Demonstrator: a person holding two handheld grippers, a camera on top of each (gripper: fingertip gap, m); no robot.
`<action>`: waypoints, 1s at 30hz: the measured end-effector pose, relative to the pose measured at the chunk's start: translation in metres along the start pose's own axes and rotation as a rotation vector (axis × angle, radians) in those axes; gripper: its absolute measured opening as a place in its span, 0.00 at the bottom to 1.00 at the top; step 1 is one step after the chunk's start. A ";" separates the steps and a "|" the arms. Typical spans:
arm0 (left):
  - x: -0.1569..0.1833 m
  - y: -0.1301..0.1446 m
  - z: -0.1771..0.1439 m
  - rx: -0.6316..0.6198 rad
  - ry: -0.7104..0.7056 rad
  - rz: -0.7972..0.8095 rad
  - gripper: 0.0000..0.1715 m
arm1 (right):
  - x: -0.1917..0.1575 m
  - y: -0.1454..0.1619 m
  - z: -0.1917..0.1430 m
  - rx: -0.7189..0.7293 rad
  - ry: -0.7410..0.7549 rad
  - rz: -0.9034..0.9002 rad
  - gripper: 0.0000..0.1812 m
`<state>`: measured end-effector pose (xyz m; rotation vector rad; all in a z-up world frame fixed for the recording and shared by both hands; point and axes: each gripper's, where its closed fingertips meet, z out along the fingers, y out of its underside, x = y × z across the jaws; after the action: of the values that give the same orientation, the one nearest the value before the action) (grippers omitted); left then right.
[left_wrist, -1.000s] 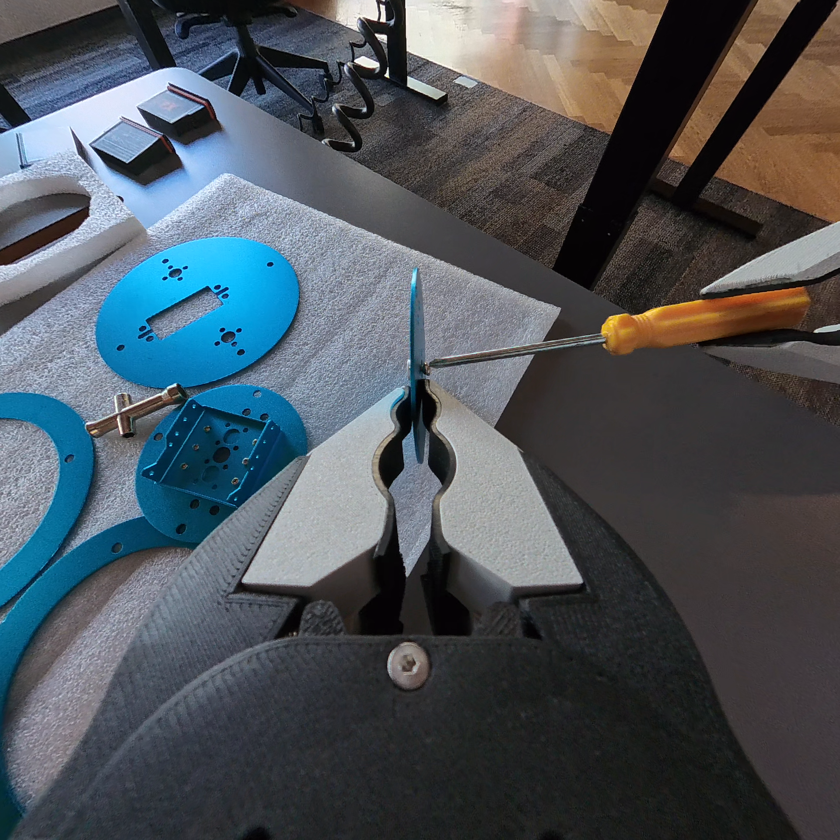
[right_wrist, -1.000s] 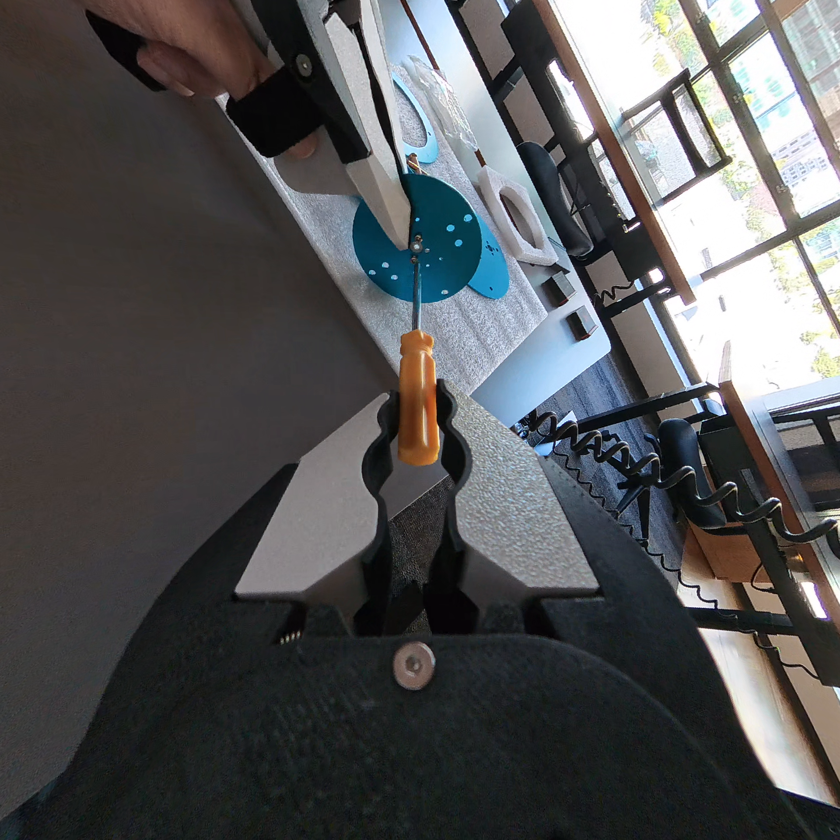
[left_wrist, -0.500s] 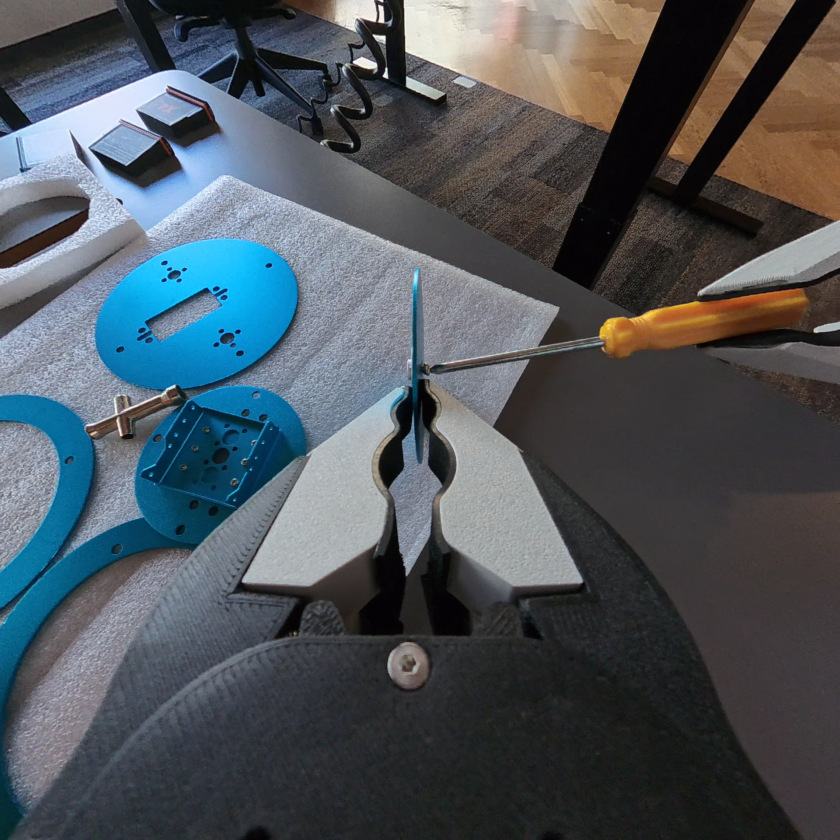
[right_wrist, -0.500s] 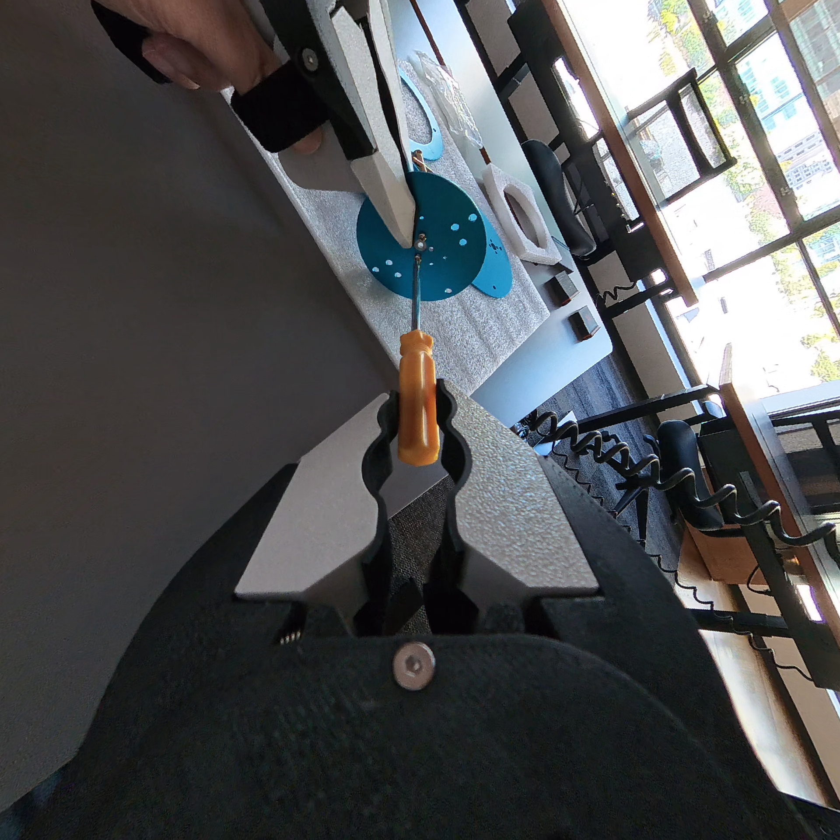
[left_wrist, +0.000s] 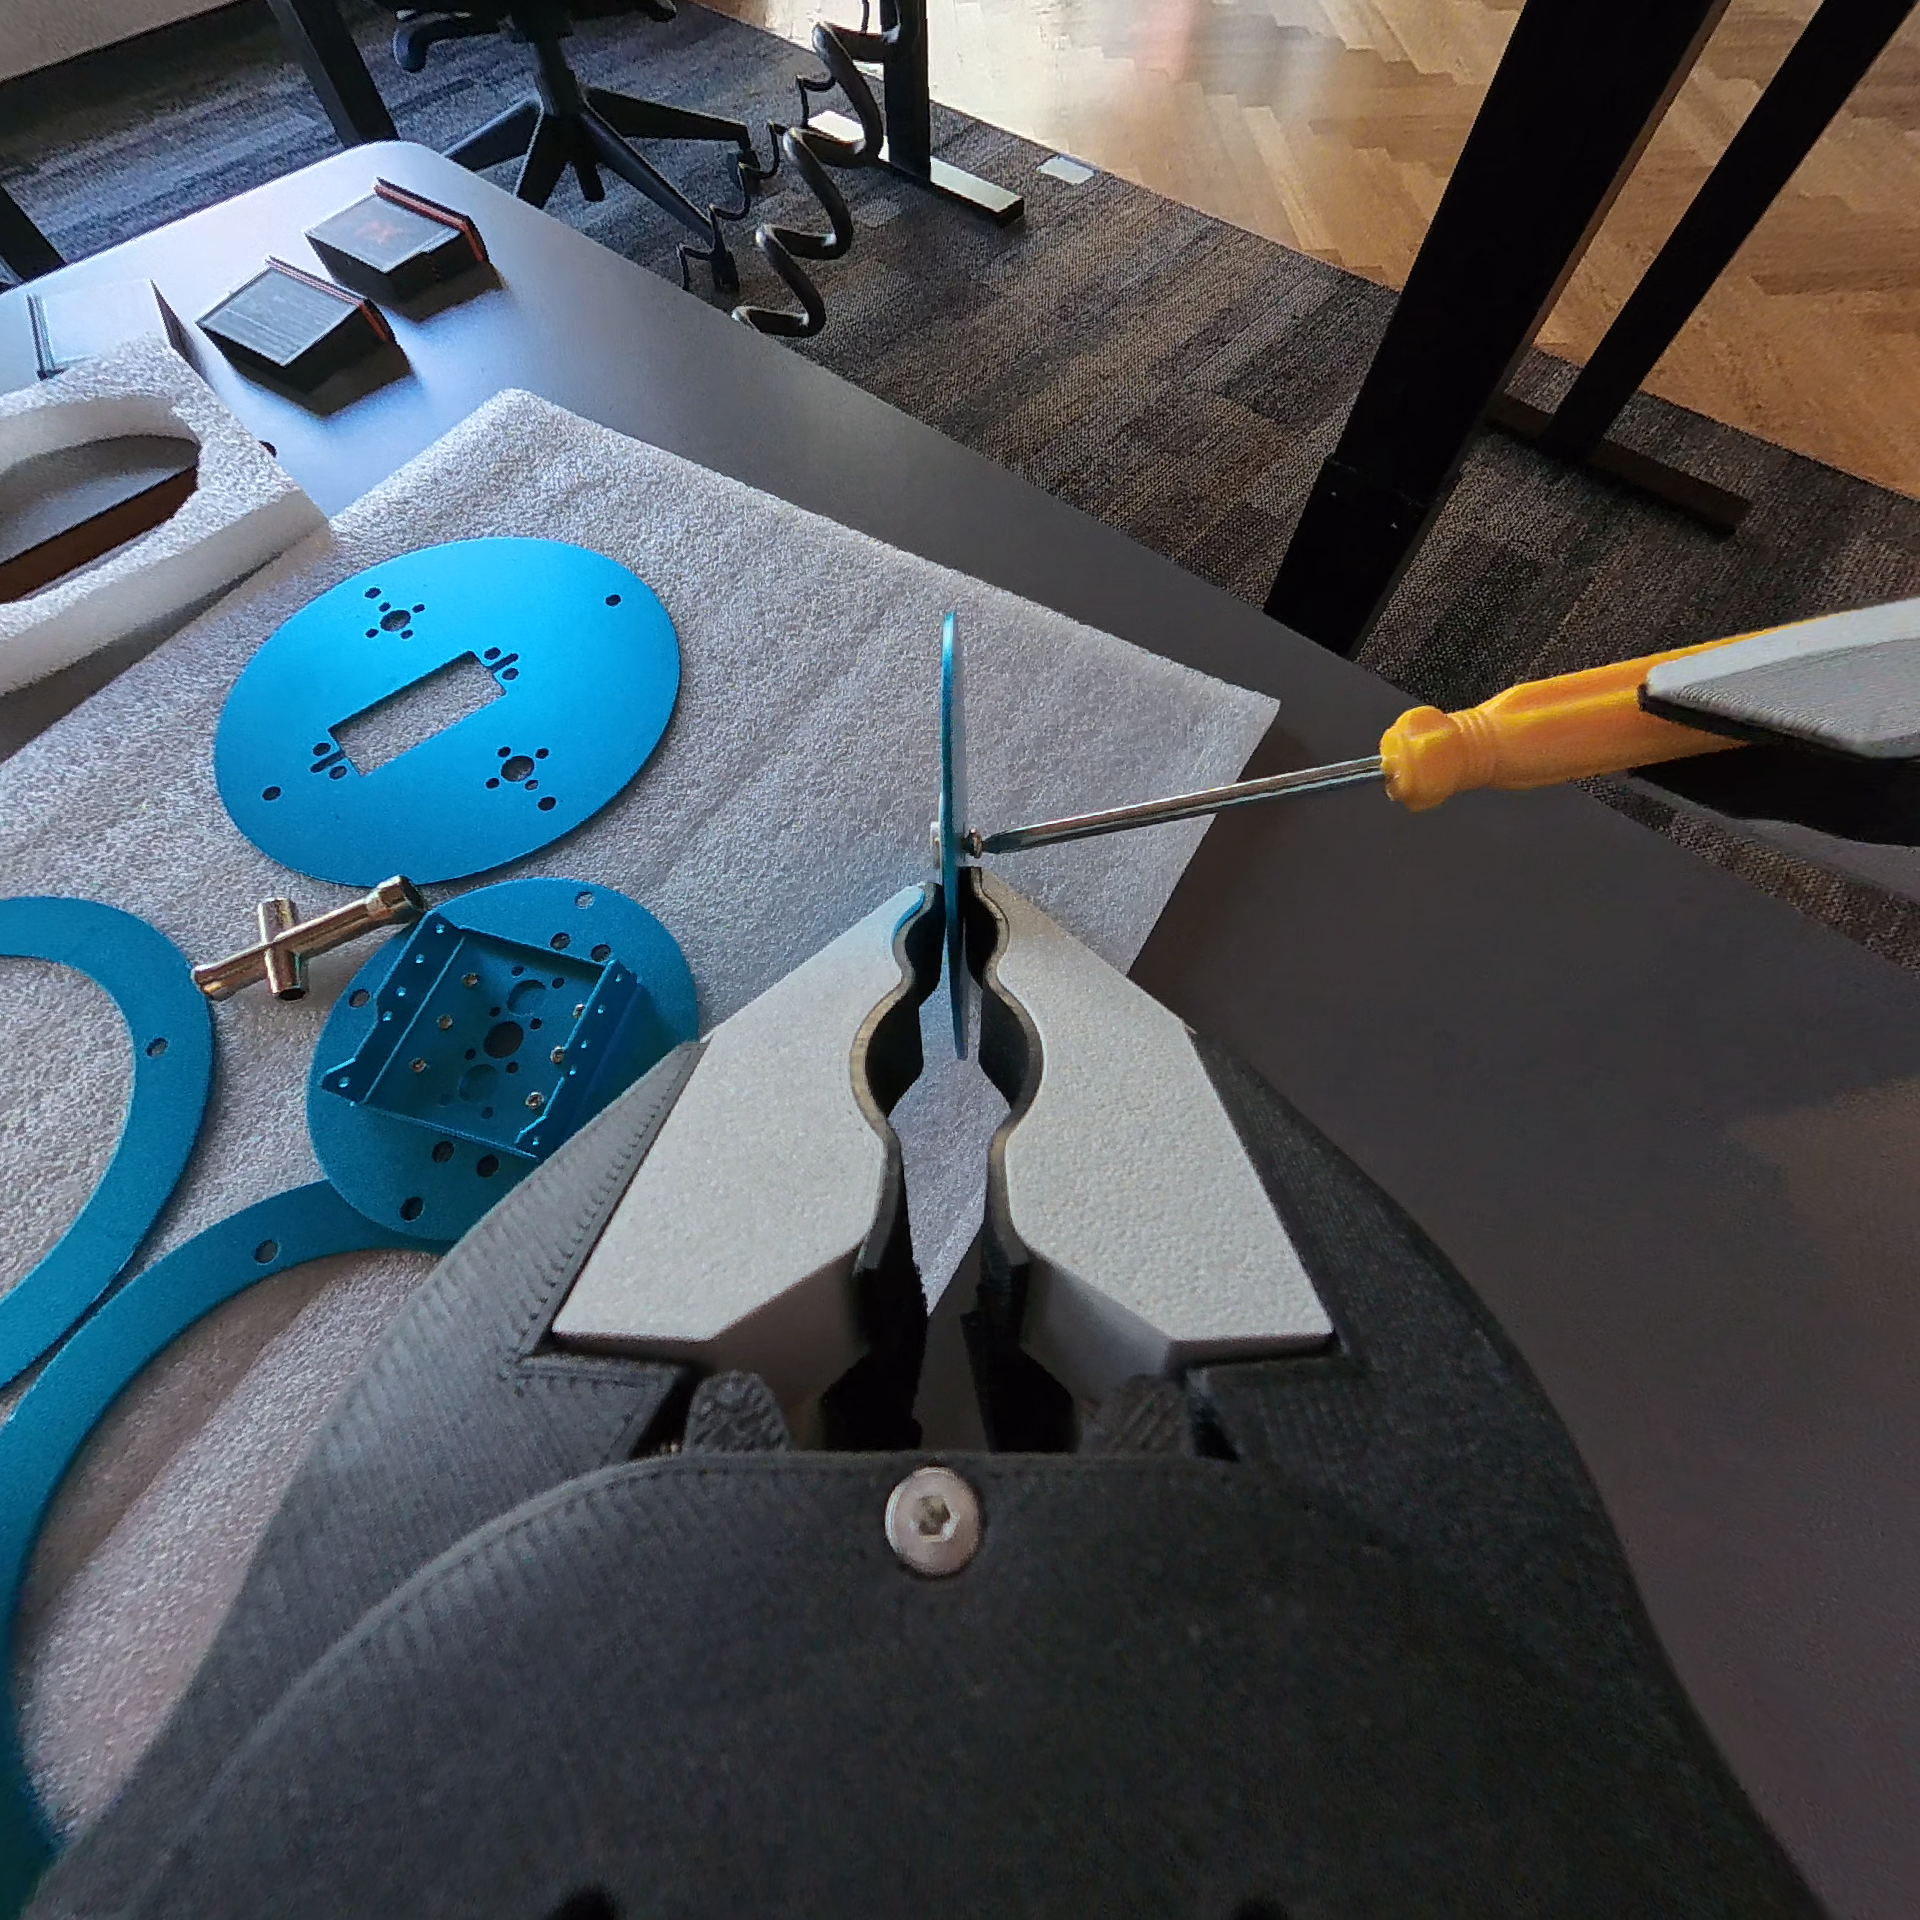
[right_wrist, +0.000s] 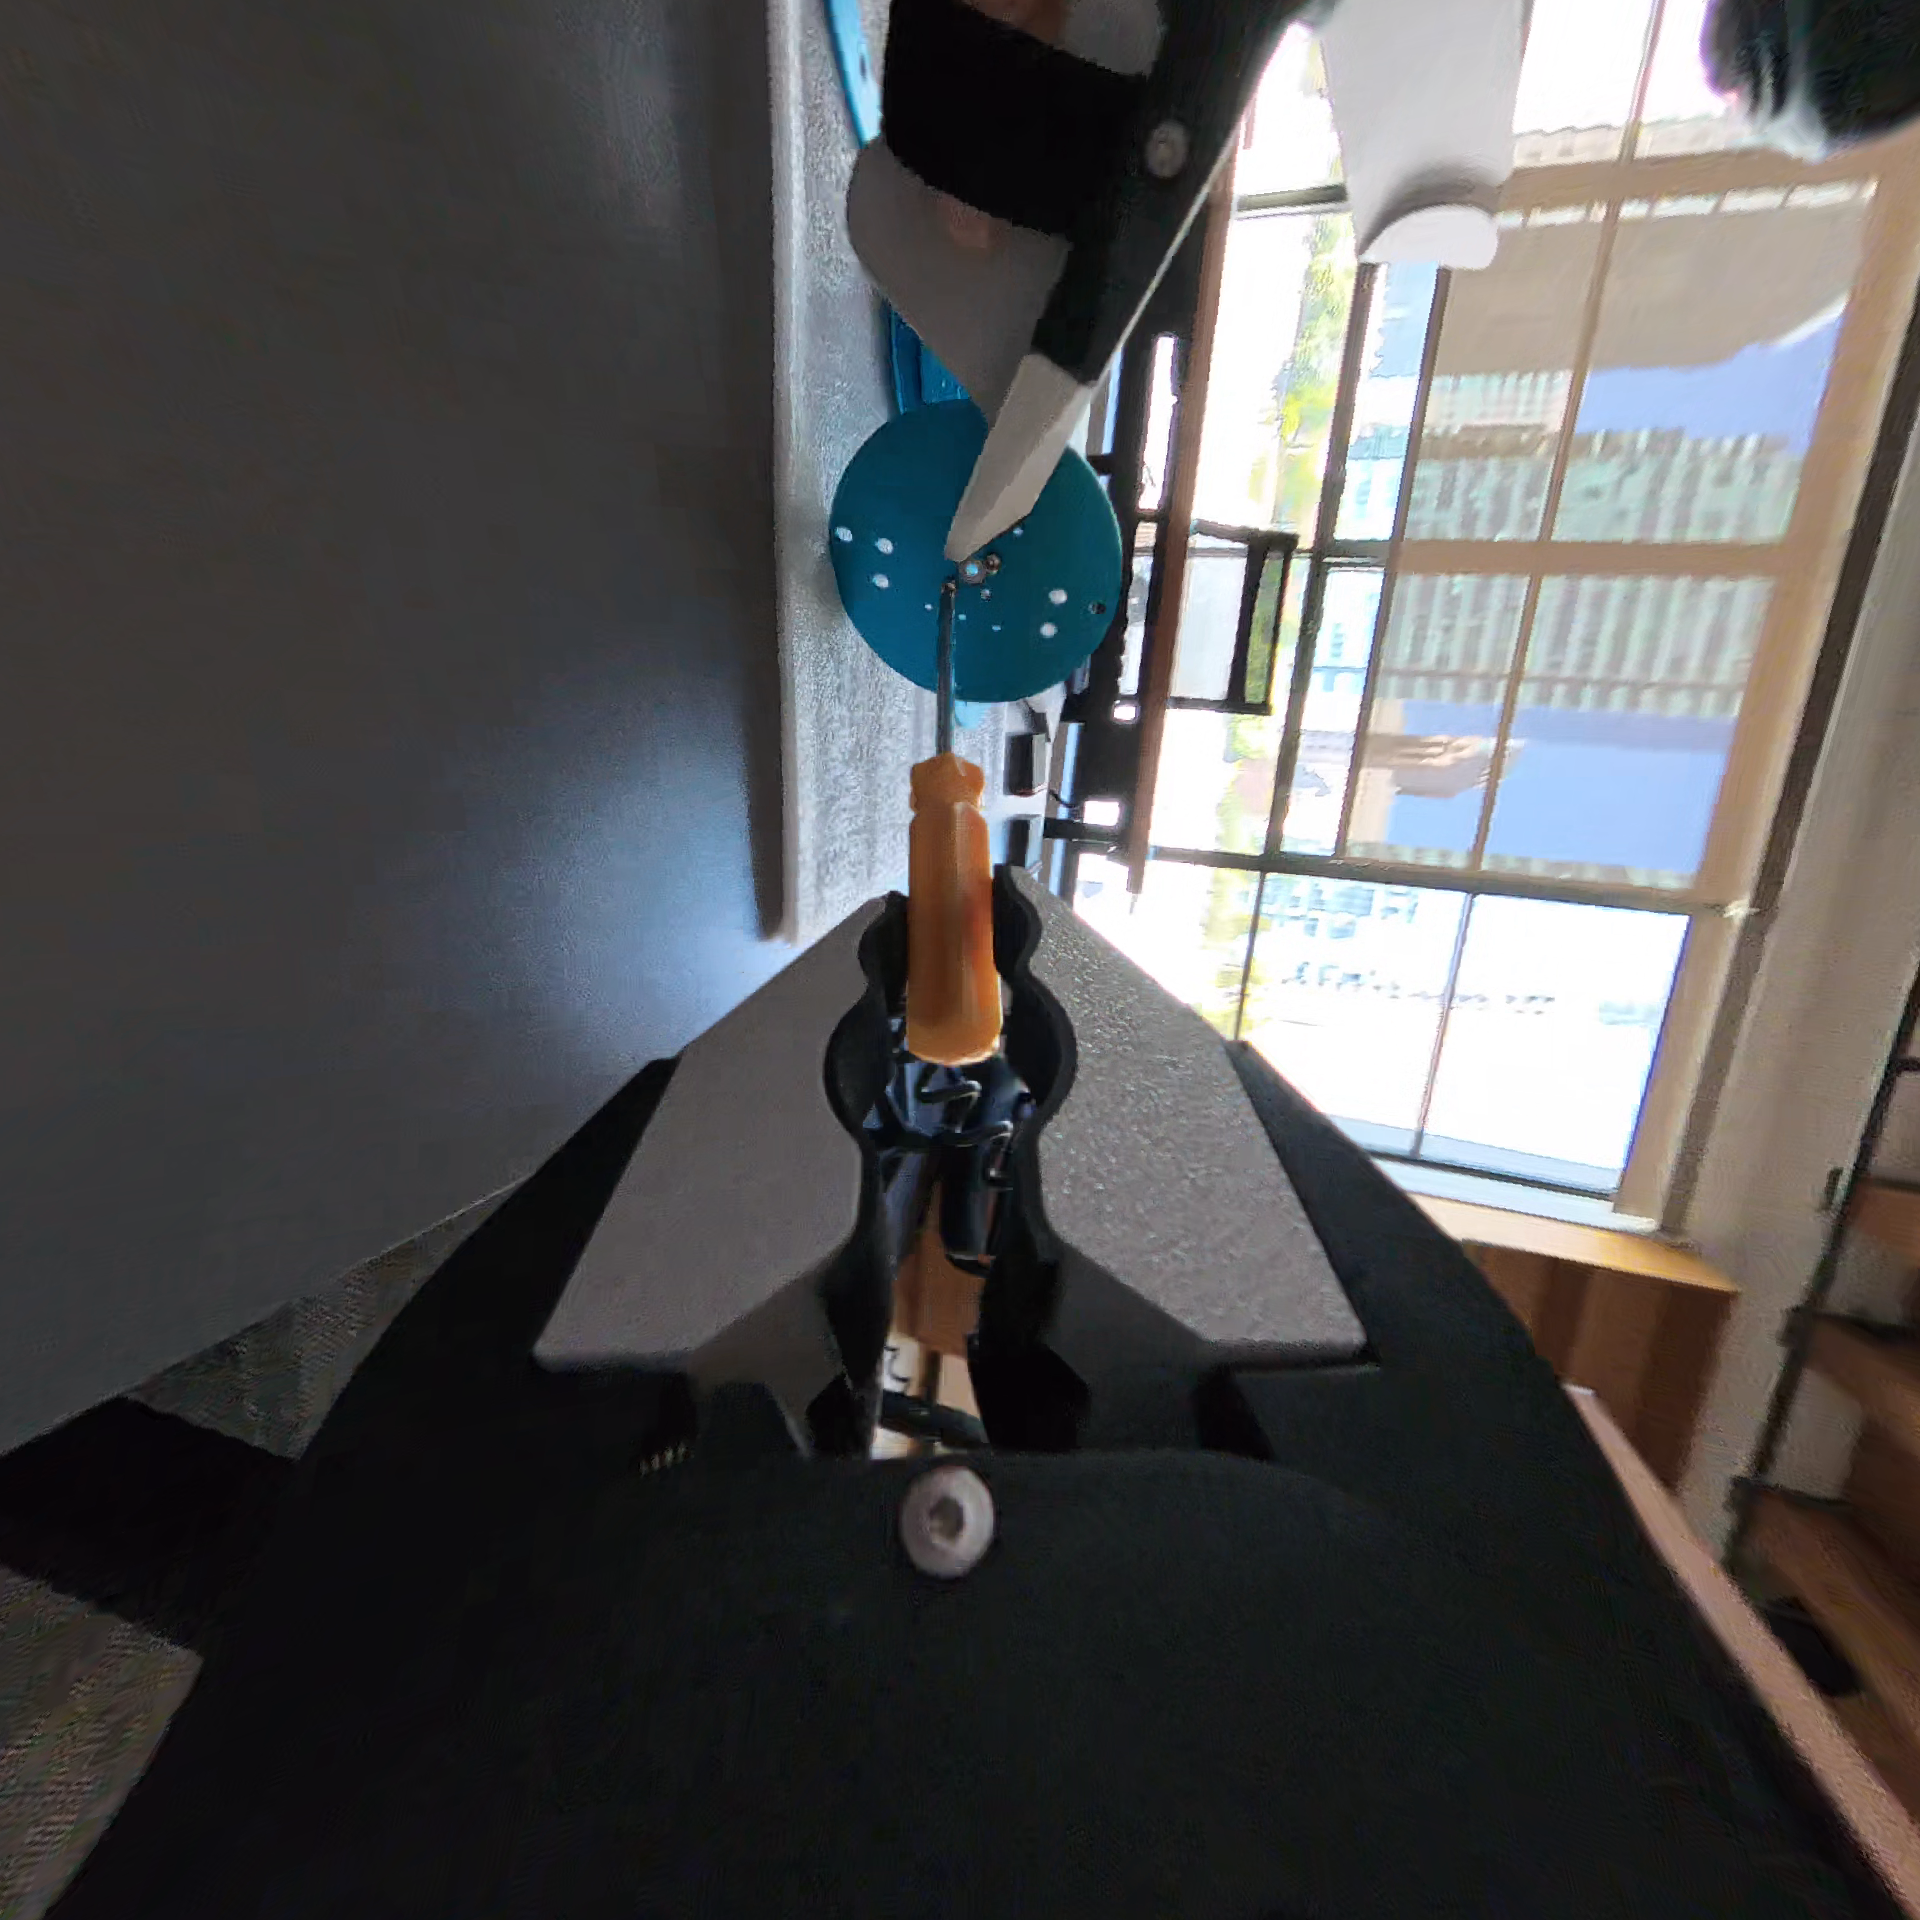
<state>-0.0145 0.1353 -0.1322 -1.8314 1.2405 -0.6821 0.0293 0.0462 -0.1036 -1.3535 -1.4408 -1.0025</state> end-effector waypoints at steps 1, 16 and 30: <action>0.000 0.000 0.000 -0.001 0.000 0.000 0.01 | 0.000 0.000 0.000 0.004 0.007 -0.039 0.08; 0.000 -0.001 0.001 -0.016 -0.037 0.028 0.01 | -0.004 -0.003 0.002 0.064 -0.092 0.433 0.08; 0.008 -0.003 0.004 -0.014 -0.103 0.165 0.01 | -0.024 0.014 0.001 0.266 -0.731 2.858 0.08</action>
<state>-0.0067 0.1298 -0.1316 -1.7299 1.3130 -0.4830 0.0438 0.0421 -0.1268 -1.7420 0.8534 1.5107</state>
